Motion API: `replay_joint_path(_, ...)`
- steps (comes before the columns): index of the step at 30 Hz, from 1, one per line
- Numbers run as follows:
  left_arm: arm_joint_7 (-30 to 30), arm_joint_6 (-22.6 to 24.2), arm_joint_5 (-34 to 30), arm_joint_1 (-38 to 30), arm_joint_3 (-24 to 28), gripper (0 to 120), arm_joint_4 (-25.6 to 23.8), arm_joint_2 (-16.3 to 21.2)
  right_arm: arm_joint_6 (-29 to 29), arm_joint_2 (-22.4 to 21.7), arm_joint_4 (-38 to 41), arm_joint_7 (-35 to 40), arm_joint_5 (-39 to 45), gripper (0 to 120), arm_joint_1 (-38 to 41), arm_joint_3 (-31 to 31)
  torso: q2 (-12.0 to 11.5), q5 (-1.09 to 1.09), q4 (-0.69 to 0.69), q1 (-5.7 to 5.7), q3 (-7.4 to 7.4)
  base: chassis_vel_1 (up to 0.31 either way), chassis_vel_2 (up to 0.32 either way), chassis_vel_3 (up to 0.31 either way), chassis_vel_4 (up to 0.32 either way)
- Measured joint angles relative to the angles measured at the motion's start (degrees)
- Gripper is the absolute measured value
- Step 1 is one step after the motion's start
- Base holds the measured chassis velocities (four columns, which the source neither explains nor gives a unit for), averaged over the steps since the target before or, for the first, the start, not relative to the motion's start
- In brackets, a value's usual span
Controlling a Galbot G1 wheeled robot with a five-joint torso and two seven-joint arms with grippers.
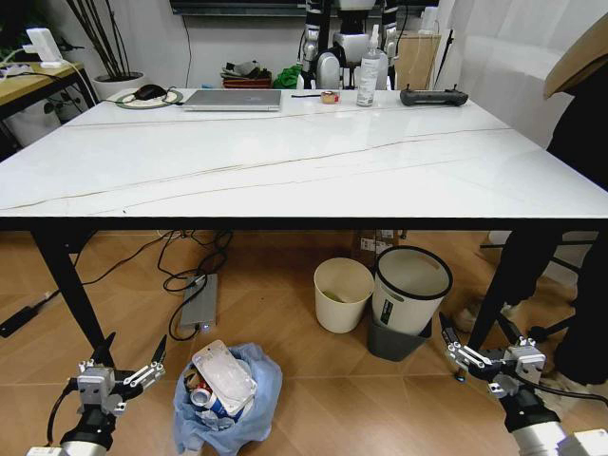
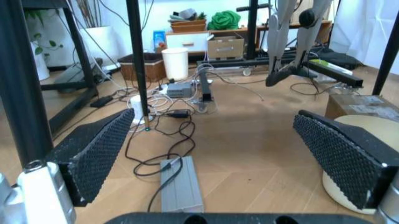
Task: Pick up the trash bin and place the trash from the table into it.
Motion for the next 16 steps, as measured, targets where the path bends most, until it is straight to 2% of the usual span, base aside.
replay_joint_path(16,-0.13,0.48,-0.30,-0.14,0.18,100,0.36,0.08,0.00,0.00,0.00,0.00,0.00,100,0.00,0.00,0.00,0.00,0.00,0.00,0.00,0.000,0.000,0.000,0.000)
